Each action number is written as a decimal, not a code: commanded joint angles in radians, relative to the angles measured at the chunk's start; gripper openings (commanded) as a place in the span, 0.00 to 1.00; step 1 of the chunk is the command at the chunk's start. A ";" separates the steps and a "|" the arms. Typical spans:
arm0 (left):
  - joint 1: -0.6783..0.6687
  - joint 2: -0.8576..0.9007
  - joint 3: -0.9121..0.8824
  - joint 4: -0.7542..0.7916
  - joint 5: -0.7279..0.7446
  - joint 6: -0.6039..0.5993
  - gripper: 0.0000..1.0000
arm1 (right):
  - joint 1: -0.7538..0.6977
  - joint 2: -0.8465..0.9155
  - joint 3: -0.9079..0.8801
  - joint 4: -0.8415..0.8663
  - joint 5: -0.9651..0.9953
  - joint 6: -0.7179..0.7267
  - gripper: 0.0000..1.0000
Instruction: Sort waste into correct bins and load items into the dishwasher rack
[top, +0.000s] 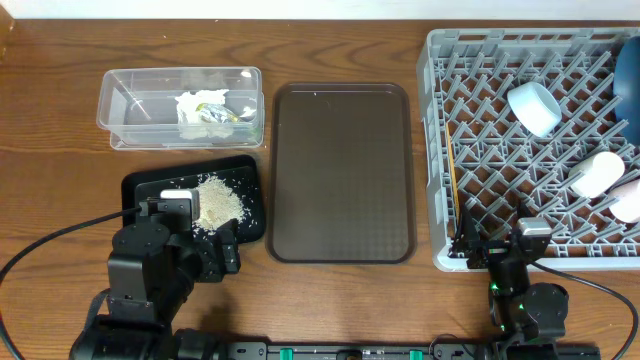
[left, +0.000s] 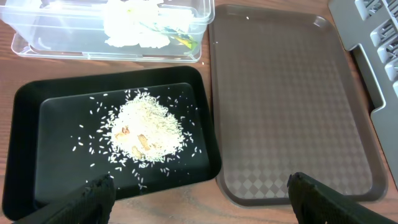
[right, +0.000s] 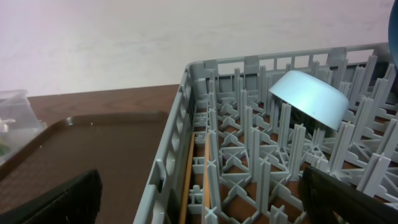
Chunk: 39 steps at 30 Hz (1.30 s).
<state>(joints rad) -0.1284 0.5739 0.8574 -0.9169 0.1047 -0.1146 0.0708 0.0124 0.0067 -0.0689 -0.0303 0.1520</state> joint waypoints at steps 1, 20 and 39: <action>-0.002 -0.006 -0.005 -0.005 -0.011 0.006 0.91 | 0.009 -0.007 -0.001 -0.003 -0.011 -0.003 0.99; 0.071 -0.429 -0.610 0.551 -0.011 0.006 0.91 | 0.009 -0.007 -0.001 -0.003 -0.011 -0.003 0.99; 0.089 -0.572 -0.853 0.854 -0.010 0.117 0.91 | 0.009 -0.006 -0.001 -0.003 -0.011 -0.004 0.99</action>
<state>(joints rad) -0.0463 0.0109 0.0135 -0.0166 0.0925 -0.0296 0.0708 0.0124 0.0067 -0.0685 -0.0307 0.1520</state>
